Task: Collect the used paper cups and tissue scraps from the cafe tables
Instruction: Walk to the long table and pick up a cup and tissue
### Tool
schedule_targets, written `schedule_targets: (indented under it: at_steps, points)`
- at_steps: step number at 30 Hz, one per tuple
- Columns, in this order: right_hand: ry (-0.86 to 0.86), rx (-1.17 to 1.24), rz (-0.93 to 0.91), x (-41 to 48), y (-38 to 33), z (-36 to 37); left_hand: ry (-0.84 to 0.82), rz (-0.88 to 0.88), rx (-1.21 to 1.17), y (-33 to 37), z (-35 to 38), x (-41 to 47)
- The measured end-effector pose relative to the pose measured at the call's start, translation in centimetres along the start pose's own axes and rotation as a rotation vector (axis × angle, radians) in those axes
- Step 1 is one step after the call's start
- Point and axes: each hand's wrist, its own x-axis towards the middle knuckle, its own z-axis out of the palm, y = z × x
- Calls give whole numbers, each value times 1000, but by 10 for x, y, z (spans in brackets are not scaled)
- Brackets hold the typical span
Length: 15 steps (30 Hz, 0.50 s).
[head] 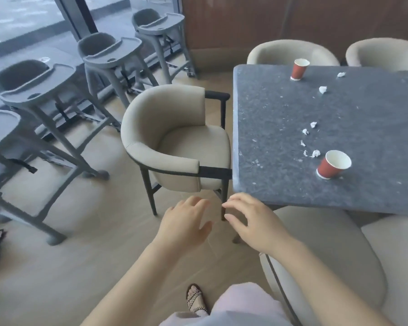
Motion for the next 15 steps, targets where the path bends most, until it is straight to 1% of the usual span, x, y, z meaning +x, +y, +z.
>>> schedule_targets:
  at_steps: [7,12,15]
  points:
    - [104,-30,212,13,43,-30,-150,246,27,31,1,90]
    - [203,-38,356,27,89,-64,-208,408,35,74,5,167]
    - [246,-29,410,43,120,-86,-243,480,73,98,6,218]
